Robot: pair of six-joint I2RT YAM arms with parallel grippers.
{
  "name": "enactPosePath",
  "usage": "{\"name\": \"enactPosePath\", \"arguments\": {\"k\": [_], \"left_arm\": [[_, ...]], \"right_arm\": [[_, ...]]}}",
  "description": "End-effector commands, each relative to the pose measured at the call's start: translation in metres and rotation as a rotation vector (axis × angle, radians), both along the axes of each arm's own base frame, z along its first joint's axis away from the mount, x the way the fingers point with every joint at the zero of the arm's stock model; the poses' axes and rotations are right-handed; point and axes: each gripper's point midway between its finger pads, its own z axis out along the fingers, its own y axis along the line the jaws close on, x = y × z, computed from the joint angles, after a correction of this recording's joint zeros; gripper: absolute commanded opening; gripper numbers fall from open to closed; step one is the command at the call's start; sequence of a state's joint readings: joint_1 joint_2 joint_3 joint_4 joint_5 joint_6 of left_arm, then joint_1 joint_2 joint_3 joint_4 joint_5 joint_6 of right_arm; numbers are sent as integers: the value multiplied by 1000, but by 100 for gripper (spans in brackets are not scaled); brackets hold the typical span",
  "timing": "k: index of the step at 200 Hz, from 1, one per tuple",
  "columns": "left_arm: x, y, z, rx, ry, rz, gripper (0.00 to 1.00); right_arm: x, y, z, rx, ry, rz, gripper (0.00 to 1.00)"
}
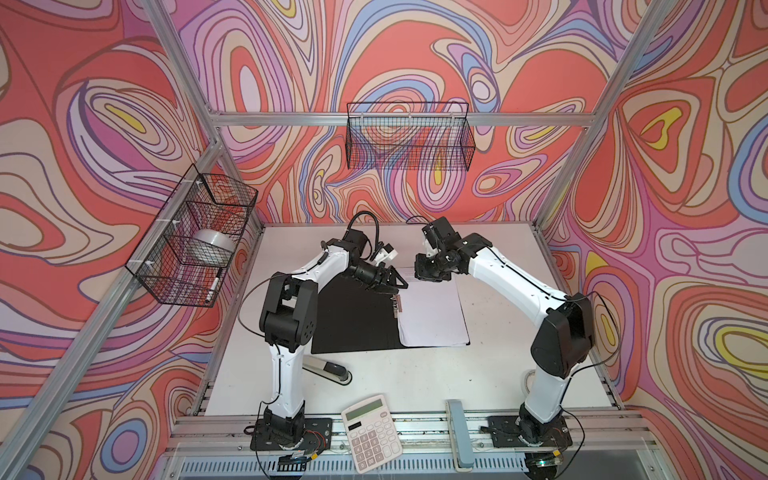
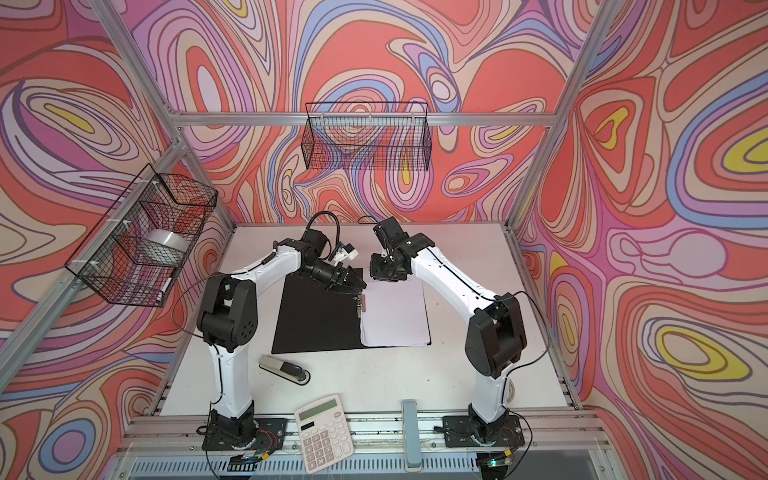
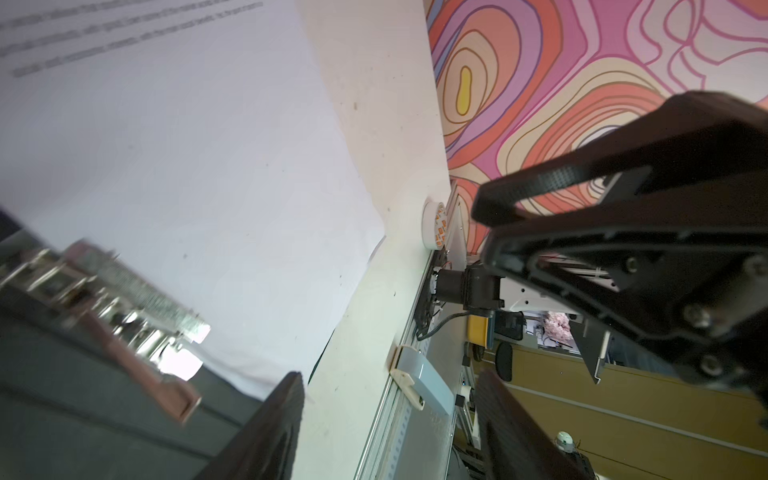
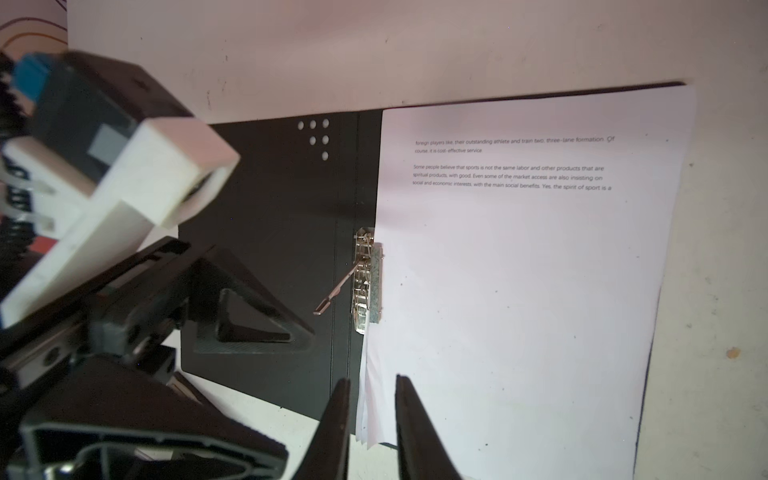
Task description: Put the files into the folder
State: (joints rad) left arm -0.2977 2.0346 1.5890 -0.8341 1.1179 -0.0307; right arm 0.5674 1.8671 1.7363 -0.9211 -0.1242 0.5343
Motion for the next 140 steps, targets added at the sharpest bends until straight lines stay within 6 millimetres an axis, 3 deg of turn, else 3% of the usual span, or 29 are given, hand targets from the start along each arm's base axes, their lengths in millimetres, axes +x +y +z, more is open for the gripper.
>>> {"name": "enactPosePath", "arguments": {"k": [1,24,46,82,140], "left_arm": [[-2,64,-17,216,-21,97,65],[-1,121,-40,391,-42,178,64],[-10,156,-64,554,-87,162,63],[-24,170,-88,642,-96,128,62],[-28,168,-103,631,-57,118,61]], "right_arm": [[-17,23,-20,-71,77,103,21],[-20,45,-37,-120,104,164,21],[-20,61,-56,-179,130,211,19],[-19,72,-76,-268,147,248,16],[-20,59,-86,-360,163,241,12]]}}
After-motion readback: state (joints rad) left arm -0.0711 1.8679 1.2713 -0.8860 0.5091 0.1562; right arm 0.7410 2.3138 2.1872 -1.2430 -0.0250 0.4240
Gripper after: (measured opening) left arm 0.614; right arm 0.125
